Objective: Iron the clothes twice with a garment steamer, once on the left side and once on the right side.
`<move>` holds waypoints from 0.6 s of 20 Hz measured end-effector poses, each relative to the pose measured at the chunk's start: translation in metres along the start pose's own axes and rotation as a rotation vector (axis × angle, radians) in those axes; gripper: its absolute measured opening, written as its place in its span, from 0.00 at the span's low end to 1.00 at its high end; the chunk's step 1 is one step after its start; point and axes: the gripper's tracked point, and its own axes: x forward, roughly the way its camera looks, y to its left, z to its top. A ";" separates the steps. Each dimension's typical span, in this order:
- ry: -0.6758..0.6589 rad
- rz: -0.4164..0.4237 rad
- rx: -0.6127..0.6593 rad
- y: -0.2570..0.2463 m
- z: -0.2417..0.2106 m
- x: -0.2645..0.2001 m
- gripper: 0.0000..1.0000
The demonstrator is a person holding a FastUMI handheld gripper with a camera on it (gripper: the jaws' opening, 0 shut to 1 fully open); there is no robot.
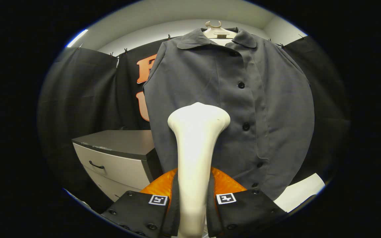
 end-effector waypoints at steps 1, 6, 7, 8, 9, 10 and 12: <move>0.008 -0.004 -0.001 -0.001 -0.005 -0.001 0.40; 0.044 -0.019 0.002 -0.005 -0.031 -0.009 0.40; 0.051 -0.021 0.004 -0.005 -0.035 -0.009 0.40; 0.059 -0.023 0.005 -0.006 -0.039 -0.009 0.40; 0.067 -0.026 0.006 -0.007 -0.043 -0.010 0.40; 0.073 -0.028 0.007 -0.008 -0.049 -0.012 0.40; 0.085 -0.033 0.008 -0.009 -0.057 -0.014 0.40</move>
